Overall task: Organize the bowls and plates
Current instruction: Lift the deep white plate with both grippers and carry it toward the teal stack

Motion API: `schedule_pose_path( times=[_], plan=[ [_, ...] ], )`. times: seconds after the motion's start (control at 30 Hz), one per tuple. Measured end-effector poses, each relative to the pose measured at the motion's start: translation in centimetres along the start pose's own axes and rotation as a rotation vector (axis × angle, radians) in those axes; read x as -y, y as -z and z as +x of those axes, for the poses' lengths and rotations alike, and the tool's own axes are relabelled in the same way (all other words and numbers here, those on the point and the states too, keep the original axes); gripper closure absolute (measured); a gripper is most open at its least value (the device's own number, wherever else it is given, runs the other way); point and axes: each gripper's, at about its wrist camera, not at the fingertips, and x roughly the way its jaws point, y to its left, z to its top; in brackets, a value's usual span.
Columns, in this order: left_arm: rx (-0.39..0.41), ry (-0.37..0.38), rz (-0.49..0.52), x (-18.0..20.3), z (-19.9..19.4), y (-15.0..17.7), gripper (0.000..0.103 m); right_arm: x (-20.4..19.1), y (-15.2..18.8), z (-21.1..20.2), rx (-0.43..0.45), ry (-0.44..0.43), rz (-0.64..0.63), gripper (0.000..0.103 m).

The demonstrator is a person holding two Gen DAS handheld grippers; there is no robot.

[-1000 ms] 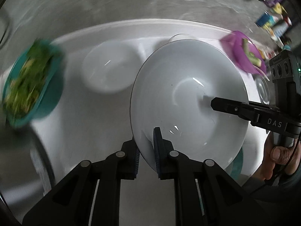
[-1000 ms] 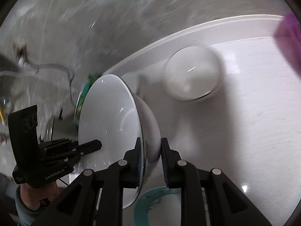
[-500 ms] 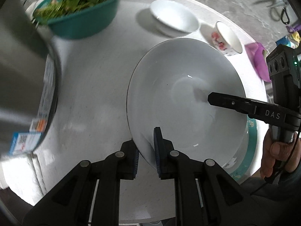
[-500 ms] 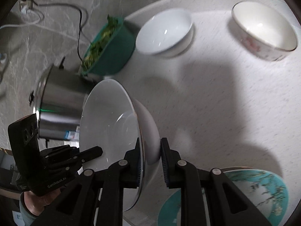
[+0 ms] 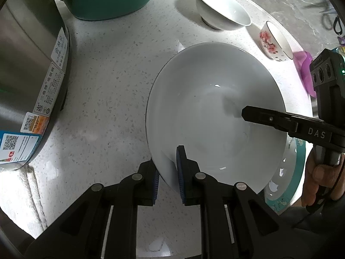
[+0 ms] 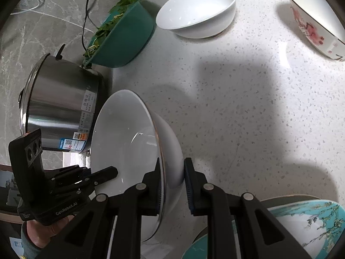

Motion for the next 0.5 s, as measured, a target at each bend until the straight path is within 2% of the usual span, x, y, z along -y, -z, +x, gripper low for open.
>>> schedule_pose_path(
  times=[0.2,0.5],
  plan=[
    [-0.010,0.005,0.003,0.3,1.3,-0.7,0.090,1.1,0.2,0.3,-0.008,0.008,0.013,0.082],
    [-0.011,0.008,0.004,0.3,2.0,-1.0,0.090,0.8,-0.1,0.5,-0.005,0.025,-0.003,0.082]
  ],
)
